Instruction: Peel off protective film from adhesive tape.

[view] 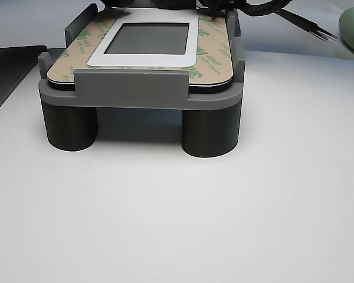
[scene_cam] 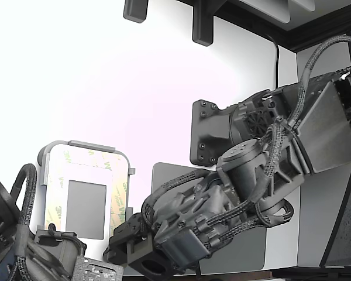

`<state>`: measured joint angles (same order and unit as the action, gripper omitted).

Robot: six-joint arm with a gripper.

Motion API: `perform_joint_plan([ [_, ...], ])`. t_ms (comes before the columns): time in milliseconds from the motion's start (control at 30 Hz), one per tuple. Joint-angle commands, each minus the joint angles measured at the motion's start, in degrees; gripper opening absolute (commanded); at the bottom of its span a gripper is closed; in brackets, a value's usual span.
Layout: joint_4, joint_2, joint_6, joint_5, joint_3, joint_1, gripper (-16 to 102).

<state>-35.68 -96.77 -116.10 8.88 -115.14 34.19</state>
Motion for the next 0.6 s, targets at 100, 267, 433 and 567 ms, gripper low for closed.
perform_joint_plan([
  [100, 1.8, -1.8, -0.3, 0.7, -0.2, -0.9, -8],
  [267, 2.5, -1.9, -0.3, 0.9, -0.9, -1.1, -7],
  [433, 3.0, -1.7, -0.7, 1.4, -1.1, -1.8, -7],
  [567, 3.3, -1.7, -1.0, 1.8, -1.4, -2.1, -7],
])
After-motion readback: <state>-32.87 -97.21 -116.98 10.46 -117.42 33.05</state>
